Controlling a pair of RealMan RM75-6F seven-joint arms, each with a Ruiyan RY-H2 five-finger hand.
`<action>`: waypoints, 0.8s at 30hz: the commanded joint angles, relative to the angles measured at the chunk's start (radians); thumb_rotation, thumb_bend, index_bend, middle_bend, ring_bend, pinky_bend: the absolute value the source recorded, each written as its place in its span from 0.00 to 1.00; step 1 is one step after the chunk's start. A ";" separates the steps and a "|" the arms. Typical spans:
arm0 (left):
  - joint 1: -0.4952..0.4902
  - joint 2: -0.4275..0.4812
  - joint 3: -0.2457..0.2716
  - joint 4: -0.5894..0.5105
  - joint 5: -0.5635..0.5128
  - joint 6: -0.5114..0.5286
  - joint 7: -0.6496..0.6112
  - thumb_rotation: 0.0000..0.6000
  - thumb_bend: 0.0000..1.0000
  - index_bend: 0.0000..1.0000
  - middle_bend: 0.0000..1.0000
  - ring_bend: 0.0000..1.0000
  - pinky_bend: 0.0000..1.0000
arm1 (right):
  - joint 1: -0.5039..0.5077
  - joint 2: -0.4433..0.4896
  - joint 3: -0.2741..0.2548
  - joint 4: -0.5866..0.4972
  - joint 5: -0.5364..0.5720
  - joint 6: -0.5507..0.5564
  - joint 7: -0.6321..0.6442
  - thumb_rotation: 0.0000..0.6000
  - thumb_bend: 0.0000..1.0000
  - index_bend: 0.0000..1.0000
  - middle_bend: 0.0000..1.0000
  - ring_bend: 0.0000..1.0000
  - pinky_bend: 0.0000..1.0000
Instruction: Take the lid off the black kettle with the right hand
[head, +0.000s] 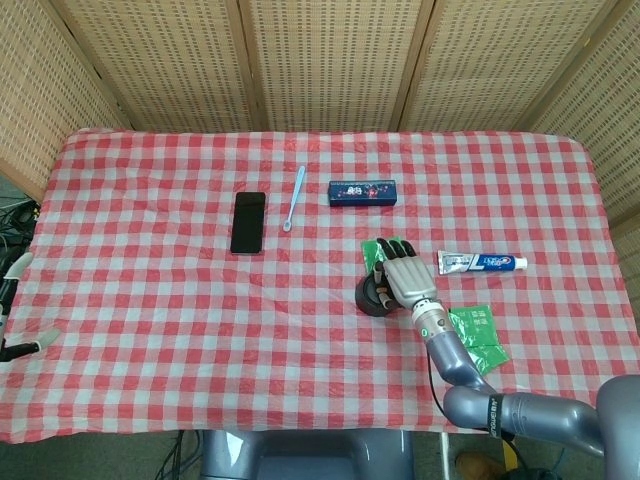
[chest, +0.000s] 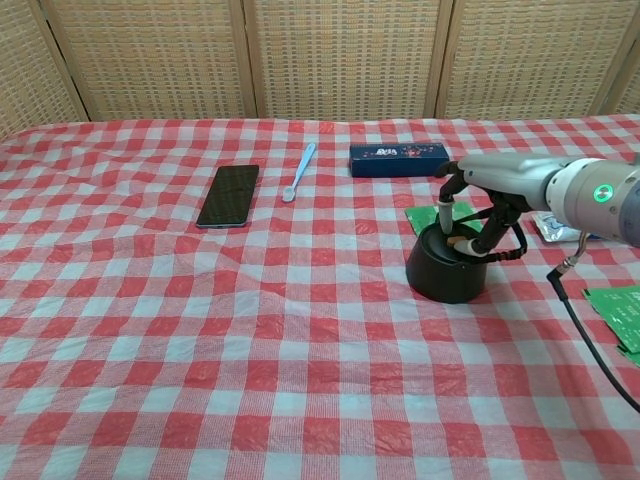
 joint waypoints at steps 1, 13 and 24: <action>-0.001 0.000 0.000 0.001 -0.001 -0.001 -0.001 1.00 0.00 0.00 0.00 0.00 0.00 | 0.000 -0.002 -0.001 0.004 0.001 0.000 -0.001 1.00 0.53 0.55 0.00 0.00 0.00; -0.002 -0.001 0.000 0.000 -0.001 -0.003 0.001 1.00 0.00 0.00 0.00 0.00 0.00 | -0.018 -0.009 0.012 0.018 -0.053 0.028 0.039 1.00 0.64 0.72 0.02 0.00 0.00; -0.001 0.004 0.000 -0.001 -0.001 -0.002 -0.011 1.00 0.00 0.00 0.00 0.00 0.00 | -0.011 0.074 0.069 -0.158 -0.159 0.087 0.046 1.00 0.66 0.72 0.03 0.00 0.00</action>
